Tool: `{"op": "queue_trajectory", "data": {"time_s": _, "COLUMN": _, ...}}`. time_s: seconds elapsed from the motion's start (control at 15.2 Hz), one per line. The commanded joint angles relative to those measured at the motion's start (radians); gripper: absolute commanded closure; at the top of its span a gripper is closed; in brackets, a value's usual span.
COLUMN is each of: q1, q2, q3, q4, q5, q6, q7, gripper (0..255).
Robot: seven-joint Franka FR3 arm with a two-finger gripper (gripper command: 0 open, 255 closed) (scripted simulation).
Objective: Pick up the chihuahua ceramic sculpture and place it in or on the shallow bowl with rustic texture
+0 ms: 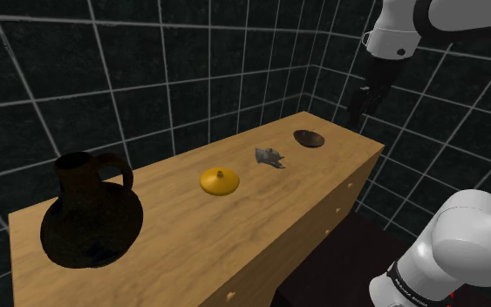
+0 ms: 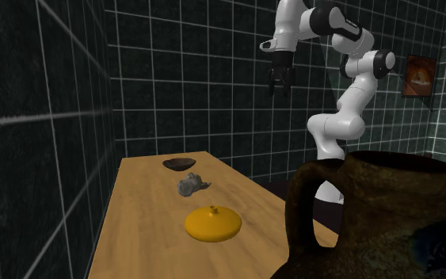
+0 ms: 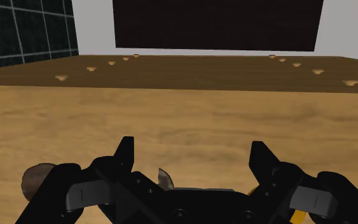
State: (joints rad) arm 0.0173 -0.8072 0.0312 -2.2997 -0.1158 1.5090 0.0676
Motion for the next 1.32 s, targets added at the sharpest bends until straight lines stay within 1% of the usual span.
{"op": "queue_trajectory", "data": {"time_s": 0.0, "q1": 0.000, "q2": 0.000, "q3": 0.000, "q4": 0.000, "q5": 0.000, "q6": 0.000, "q7": 0.000, "gripper": 0}}
{"op": "queue_trajectory", "data": {"time_s": 0.33, "q1": -0.003, "q2": 0.081, "q3": -0.031, "q4": -0.087, "q5": -0.026, "q6": 0.182, "q7": -0.025, "gripper": 0}}
{"op": "queue_trajectory", "data": {"time_s": 0.66, "q1": -0.009, "q2": 0.200, "q3": -0.061, "q4": -0.139, "q5": -0.052, "q6": 0.366, "q7": -0.048, "gripper": 0}}
{"op": "queue_trajectory", "data": {"time_s": 0.92, "q1": -0.014, "q2": 0.319, "q3": -0.082, "q4": -0.153, "q5": -0.070, "q6": 0.510, "q7": -0.064, "gripper": 0}}
{"op": "queue_trajectory", "data": {"time_s": 1.25, "q1": -0.021, "q2": 0.491, "q3": -0.106, "q4": -0.136, "q5": -0.088, "q6": 0.679, "q7": -0.084, "gripper": 0}}
